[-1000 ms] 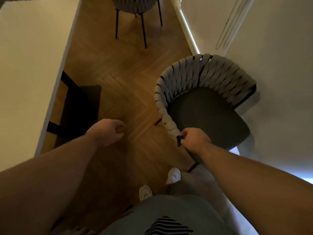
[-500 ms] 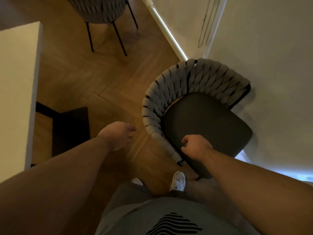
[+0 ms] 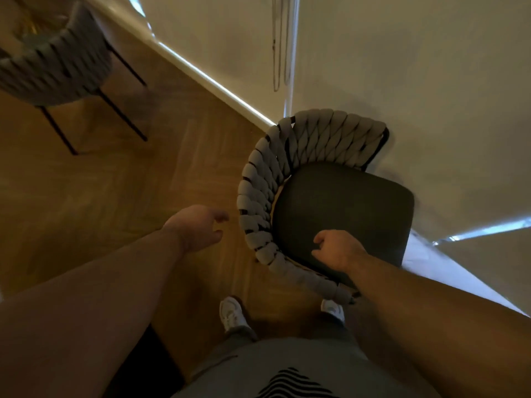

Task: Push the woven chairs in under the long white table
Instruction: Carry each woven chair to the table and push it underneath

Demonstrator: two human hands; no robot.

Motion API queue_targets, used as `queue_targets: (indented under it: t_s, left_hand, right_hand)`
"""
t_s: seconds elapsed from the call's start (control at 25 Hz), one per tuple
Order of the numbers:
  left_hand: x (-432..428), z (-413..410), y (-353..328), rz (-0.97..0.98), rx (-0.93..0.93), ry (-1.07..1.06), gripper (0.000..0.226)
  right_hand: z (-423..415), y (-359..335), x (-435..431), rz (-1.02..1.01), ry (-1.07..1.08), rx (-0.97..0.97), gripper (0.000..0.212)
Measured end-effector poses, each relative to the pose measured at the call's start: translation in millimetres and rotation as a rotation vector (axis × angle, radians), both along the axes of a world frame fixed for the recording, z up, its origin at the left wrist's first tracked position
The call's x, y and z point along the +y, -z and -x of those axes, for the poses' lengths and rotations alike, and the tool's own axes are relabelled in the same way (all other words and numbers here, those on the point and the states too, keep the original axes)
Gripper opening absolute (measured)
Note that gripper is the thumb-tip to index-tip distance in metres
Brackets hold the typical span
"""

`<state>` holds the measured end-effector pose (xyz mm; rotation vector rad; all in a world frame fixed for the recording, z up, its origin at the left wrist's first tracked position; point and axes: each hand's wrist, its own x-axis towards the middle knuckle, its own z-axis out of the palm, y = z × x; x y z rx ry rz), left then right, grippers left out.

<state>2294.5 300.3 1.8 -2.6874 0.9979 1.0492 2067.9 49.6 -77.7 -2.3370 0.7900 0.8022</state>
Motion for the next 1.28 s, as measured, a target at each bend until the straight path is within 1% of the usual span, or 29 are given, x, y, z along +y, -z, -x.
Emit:
queue_targets:
  t_s: [0.2, 0.44, 0.6, 0.68, 0.84, 1.0, 1.12, 1.28]
  left_hand:
    - [-14, -60, -1, -0.077, 0.004, 0.158, 0.052]
    - [-57, -98, 13, -0.113, 0.027, 0.307, 0.062]
    - [-82, -125, 19, -0.097, 0.026, 0.367, 0.061]
    - [-96, -141, 22, -0.099, 0.029, 0.445, 0.060]
    - [-134, -186, 35, -0.082, 0.054, 0.618, 0.060]
    - [-178, -232, 42, -0.066, 0.096, 0.840, 0.061]
    - [-203, -261, 44, -0.098, 0.074, 0.974, 0.063]
    - [-237, -257, 45, -0.067, 0.058, 1.130, 0.066]
  right_hand:
    - [-23, 4, 37, -0.036, 0.147, -0.031, 0.047]
    - [-56, 11, 19, -0.025, 0.192, -0.001, 0.046]
    - [-83, 10, 11, -0.028, 0.240, 0.001, 0.046]
    - [-95, 13, 13, -0.035, 0.288, 0.000, 0.048]
    - [-122, 23, 19, -0.062, 0.441, 0.021, 0.051]
    - [-153, 25, 41, -0.098, 0.718, 0.034, 0.054]
    - [-183, 27, 69, -0.161, 0.875, 0.013, 0.056]
    - [-204, 32, 101, -0.227, 0.919, 0.015, 0.050]
